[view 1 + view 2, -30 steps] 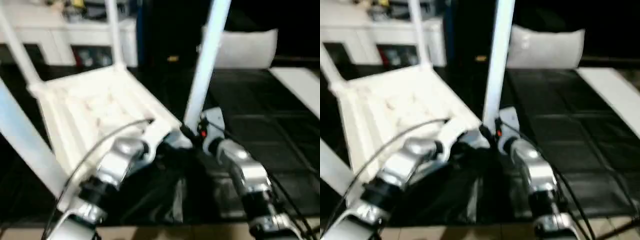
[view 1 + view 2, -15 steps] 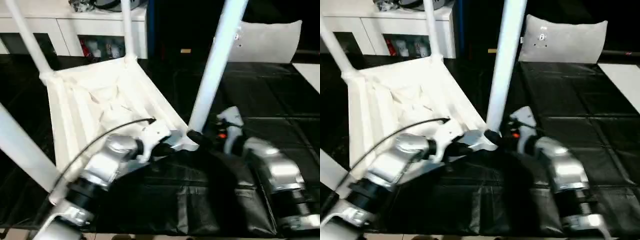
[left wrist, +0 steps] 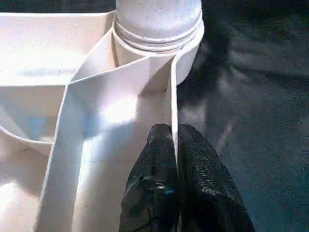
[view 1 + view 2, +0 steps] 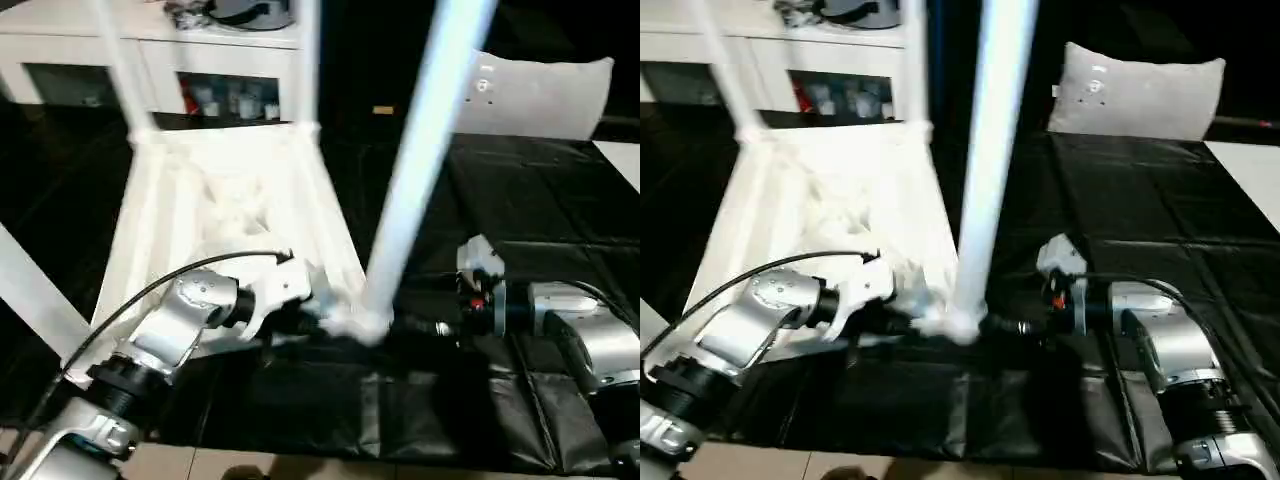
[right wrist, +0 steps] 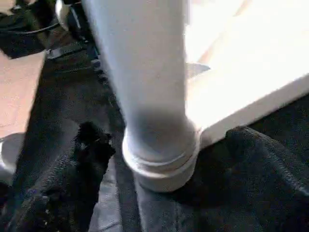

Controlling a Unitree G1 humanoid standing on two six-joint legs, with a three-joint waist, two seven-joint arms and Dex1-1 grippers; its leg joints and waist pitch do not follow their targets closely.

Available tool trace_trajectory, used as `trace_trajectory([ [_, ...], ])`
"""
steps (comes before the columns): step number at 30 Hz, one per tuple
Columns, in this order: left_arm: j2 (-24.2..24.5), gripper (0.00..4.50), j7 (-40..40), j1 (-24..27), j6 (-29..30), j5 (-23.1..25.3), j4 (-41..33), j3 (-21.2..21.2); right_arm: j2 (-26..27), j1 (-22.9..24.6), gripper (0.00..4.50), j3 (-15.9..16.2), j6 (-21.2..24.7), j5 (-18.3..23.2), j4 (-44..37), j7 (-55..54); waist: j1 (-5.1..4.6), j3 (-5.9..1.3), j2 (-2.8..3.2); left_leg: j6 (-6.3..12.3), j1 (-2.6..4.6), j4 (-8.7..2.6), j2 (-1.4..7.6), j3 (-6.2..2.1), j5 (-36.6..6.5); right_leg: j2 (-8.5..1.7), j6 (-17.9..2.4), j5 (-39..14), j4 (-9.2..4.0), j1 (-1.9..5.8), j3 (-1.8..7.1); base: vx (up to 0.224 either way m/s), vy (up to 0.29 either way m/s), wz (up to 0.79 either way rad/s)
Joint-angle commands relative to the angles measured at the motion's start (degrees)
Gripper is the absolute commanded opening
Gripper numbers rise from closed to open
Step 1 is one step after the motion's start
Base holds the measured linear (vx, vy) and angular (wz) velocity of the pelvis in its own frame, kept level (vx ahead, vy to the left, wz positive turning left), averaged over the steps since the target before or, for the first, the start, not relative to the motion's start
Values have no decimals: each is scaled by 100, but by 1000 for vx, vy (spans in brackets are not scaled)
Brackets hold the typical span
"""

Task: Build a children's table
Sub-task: Rotate leg to tighten

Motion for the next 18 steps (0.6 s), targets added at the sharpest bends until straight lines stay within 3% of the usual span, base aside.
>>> trace_trajectory([
  [1,-56,0,-349,-179,-165,-184,-287,-207,-20,-71,377,35,22,138,-88,163,-23,-417,-71,365,25,-432,219,14,-1000,-333,-786,-2072,-480,319,383,0,0,0],
  [5,-90,0,-448,-196,-207,-213,-308,-268,75,-133,332,139,-19,136,56,356,17,-438,-87,342,-20,-422,227,16,-795,-331,-911,-1673,-406,353,392,0,0,0],
  [7,-103,0,-460,-201,-219,-213,-300,-275,100,-150,311,165,-36,126,99,402,16,-439,-89,326,-48,-422,218,12,-787,-336,-885,-1726,-407,372,383,0,0,0],
  [9,-122,0,-465,-212,-237,-209,-274,-276,142,-191,294,210,23,175,159,514,17,-440,-120,309,-37,-414,218,24,-751,-338,-871,-1756,-418,366,387,0,0,0],
  [12,-125,0,-477,-215,-247,-207,-264,-274,151,-204,267,226,51,198,175,567,20,-436,-103,299,-42,-418,224,16,-745,-340,-854,-1784,-413,366,388,0,0,0],
  [18,-109,0,-473,-173,-255,-195,-230,-240,155,-175,214,253,128,319,316,834,21,-432,-126,266,-38,-422,222,15,-782,-338,-797,-1919,-433,367,383,0,0,0],
])
